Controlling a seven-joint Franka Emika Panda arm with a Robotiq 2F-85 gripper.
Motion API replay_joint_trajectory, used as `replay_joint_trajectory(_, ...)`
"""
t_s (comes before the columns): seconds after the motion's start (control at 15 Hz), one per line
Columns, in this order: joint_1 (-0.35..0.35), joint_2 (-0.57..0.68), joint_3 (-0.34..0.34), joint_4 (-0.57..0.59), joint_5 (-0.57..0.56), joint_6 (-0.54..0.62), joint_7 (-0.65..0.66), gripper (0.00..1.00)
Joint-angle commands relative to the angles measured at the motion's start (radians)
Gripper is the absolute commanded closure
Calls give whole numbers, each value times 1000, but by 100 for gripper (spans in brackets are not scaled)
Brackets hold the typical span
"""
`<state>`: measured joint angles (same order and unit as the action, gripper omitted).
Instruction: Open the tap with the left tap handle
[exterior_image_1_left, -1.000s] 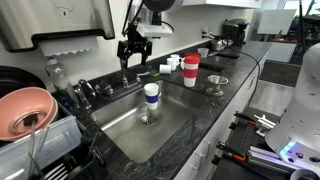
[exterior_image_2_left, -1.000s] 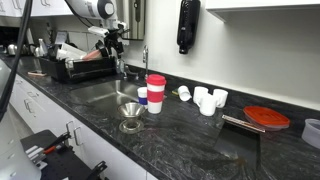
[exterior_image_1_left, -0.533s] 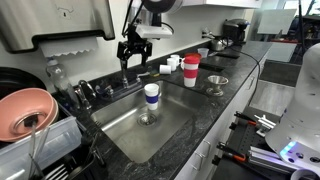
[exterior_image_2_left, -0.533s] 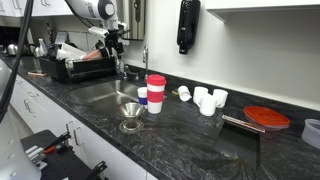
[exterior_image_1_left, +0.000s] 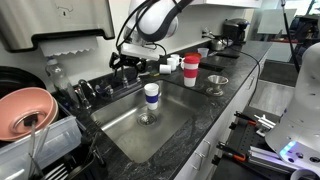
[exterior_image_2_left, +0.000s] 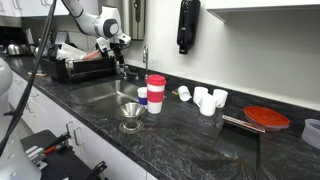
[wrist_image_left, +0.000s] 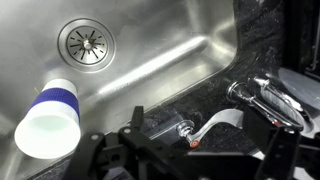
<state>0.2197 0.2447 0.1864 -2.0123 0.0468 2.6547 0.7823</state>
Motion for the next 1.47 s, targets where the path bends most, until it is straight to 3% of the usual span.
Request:
replay_joint_trajectory(0.0,55,29,-54,-5,18,115,170,0)
replay_joint_trajectory(0.07,38,21,-41,-2,15,63,85,0)
replay_joint_trajectory(0.6,54,31,-55,-2,13,96,151,0)
replay_joint_trajectory(0.8,82,68,-97,35,-47,94,211,0)
replay_joint_trajectory(1.4,65,201,-91,193,57,98,193,0)
